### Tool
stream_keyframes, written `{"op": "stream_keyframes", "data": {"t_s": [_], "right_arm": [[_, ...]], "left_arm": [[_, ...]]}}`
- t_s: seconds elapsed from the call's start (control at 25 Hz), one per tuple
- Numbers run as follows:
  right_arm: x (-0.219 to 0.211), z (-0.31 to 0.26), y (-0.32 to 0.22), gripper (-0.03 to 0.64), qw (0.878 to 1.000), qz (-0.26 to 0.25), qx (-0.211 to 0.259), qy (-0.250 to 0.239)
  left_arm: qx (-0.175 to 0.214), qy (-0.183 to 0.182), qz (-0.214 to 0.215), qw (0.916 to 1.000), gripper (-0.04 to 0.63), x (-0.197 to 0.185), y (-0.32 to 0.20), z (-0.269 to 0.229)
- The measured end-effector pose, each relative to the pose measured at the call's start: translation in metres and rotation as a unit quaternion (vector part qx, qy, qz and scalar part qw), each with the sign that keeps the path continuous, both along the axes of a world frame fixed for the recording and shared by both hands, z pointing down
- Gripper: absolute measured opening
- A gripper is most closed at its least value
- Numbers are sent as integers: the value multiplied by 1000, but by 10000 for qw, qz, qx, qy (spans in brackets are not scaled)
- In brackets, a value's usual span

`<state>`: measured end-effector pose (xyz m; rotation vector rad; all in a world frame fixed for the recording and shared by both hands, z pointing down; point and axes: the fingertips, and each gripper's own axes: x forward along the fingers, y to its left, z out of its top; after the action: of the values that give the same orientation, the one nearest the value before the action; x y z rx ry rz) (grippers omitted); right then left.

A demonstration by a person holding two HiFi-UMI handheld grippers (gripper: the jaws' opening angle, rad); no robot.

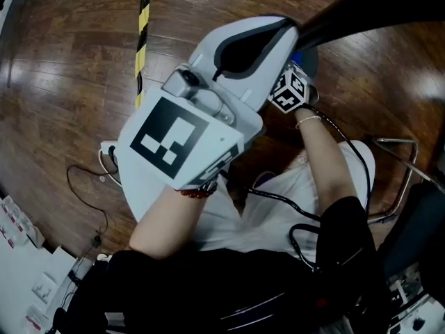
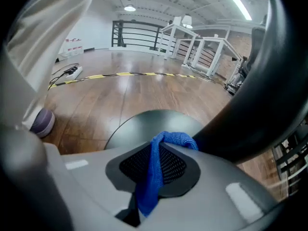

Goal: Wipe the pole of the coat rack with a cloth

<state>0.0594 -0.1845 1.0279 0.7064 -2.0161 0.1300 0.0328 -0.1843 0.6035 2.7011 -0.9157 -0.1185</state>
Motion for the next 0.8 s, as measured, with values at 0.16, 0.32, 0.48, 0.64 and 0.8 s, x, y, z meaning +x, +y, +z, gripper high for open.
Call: {"op": "stream_keyframes", "data": {"t_s": [0.16,0.32,0.48,0.64,0.8], "right_arm": [[-2,-8,-3,49,9997,201,5,-105],[-5,-44,-11,49,9966,591,517,-260],[-9,-94,-18,49,9827,1529,926,-485],[-8,-138,-24,49,9659,2084,1317,-785],[-3,-172,-24,49,9561,2206,1535,-1166]], "left_arm": [[21,-7,-166,9999,6,-4,-4,1],[-99,125,-270,9995,6,-7,-5,3],[-53,7,-226,9997,6,-6,-4,2],[-64,110,-368,9992,6,-9,-10,2],[-106,72,-334,9994,6,-4,-19,9]]}}
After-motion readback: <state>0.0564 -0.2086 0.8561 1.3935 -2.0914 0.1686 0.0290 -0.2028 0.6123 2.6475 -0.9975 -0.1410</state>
